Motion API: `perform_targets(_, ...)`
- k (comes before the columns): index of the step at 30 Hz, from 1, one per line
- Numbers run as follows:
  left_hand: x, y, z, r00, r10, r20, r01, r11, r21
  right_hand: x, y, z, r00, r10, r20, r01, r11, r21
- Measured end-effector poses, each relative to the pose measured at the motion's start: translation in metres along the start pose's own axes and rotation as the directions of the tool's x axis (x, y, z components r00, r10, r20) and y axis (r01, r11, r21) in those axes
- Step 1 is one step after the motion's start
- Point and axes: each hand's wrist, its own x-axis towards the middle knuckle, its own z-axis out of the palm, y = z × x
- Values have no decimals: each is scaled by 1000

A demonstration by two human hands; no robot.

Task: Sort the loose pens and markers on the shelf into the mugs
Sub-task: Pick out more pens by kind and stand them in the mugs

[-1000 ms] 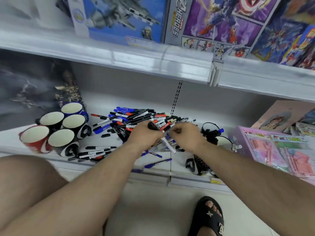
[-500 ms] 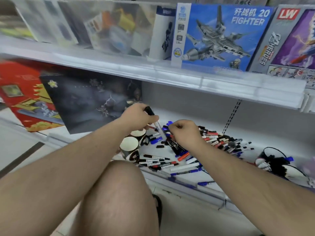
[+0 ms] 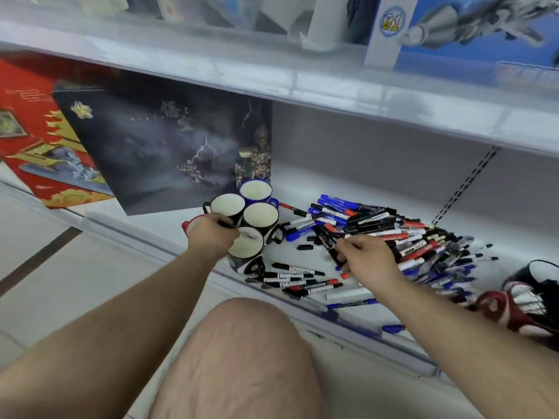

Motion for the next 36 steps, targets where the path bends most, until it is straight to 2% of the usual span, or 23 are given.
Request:
perform_targets(3, 8, -19, 18, 996, -93, -11, 92, 993, -74, 10, 17, -1, 998, 63, -18, -62, 998, 27)
perform_targets(5, 6, -25, 26, 993, -118, -31, 116, 992, -46, 15, 26, 0, 996, 85, -10, -85, 996, 25)
perform_targets(13, 11, -46, 39, 992, -119, -37, 120, 991, 54, 19, 51, 6, 991, 134, 14, -133, 989, -59)
perform_targets(17, 5, -44, 37, 991, -74, -109, 95, 973, 211, 22, 59, 6, 993, 114, 8, -111, 983, -146)
perform_targets(19, -2, -34, 40, 986, 67, -156, -26, 967, 254, 25, 62, 4, 997, 68, 44, -56, 972, -230)
perform_targets(21, -10, -22, 47, 932, 340, -121, -297, 914, 278, 28, 66, 3, 989, 8, 146, 49, 922, -383)
perform_targets(23, -14, -8, 60, 817, 573, 57, -561, 769, 307, 33, 75, 4, 966, 29, 259, 124, 823, -555)
perform_targets(24, -15, -1, 68, 770, 608, 193, -636, 704, 316, 36, 82, 5, 953, 76, 294, 133, 765, -630)
perform_targets(25, -15, 5, 77, 738, 578, 348, -673, 663, 327, 38, 89, 6, 942, 122, 312, 133, 718, -683)
perform_targets(26, -14, 11, 86, 715, 490, 498, -683, 639, 353, 40, 97, 7, 935, 167, 314, 117, 688, -716)
perform_targets(28, -7, 18, 105, 676, 288, 679, -689, 574, 442, 42, 111, 5, 928, 230, 292, 67, 668, -741)
perform_targets(31, 3, 18, 130, 642, 96, 761, -731, 379, 568, 42, 127, -8, 943, 267, 201, -43, 695, -718)
perform_targets(33, 9, 17, 143, 650, 23, 760, -738, 260, 623, 41, 139, -22, 946, 296, 134, -113, 687, -718)
perform_targets(36, 17, 11, 161, 692, -76, 718, -691, 216, 690, 38, 153, -44, 939, 340, 53, -192, 648, -737)
